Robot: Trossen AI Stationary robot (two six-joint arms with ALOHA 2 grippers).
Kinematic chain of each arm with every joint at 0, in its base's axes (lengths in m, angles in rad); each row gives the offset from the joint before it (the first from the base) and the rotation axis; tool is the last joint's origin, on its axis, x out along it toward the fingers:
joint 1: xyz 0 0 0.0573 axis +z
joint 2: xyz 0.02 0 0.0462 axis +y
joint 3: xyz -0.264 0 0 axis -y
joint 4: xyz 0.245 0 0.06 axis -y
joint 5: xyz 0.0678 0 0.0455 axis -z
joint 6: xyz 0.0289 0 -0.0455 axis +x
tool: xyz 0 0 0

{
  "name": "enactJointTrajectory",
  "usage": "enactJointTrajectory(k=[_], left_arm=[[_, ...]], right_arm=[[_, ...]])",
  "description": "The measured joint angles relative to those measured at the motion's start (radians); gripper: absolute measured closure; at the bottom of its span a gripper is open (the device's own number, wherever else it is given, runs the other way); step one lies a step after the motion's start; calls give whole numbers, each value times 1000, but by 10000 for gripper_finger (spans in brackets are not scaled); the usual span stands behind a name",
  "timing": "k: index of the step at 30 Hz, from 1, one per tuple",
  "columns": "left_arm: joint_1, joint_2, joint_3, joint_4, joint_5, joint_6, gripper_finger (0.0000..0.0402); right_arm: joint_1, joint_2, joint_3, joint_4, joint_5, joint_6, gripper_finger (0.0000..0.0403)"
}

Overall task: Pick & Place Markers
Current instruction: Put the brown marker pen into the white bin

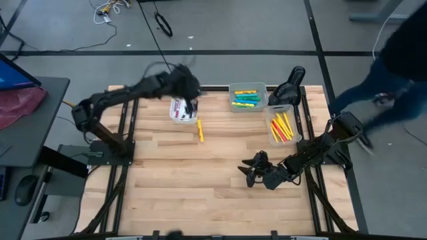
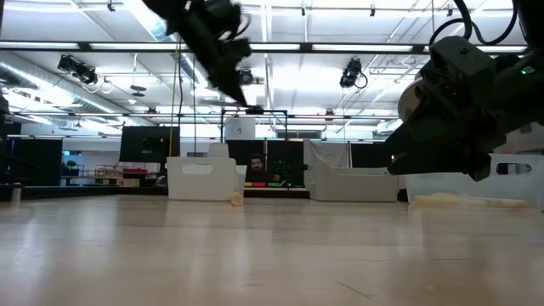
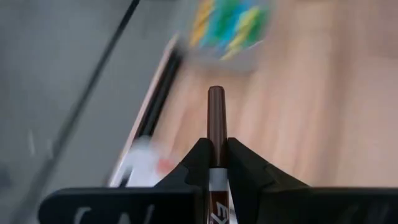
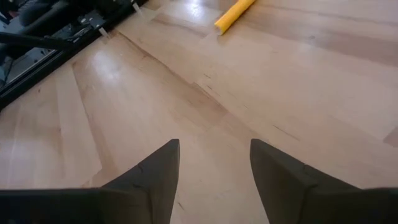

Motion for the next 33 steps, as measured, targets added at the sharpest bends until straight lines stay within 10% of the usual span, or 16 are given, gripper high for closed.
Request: enactJointTrajectory(k=[10, 33], left_arm=[[271, 51, -165, 66, 36, -301, 350], [178, 63, -401, 434, -37, -529, 336]], right_arm=[[-24, 0, 0, 2, 55, -4, 204], [-40, 0, 0, 6, 53, -22, 204]])
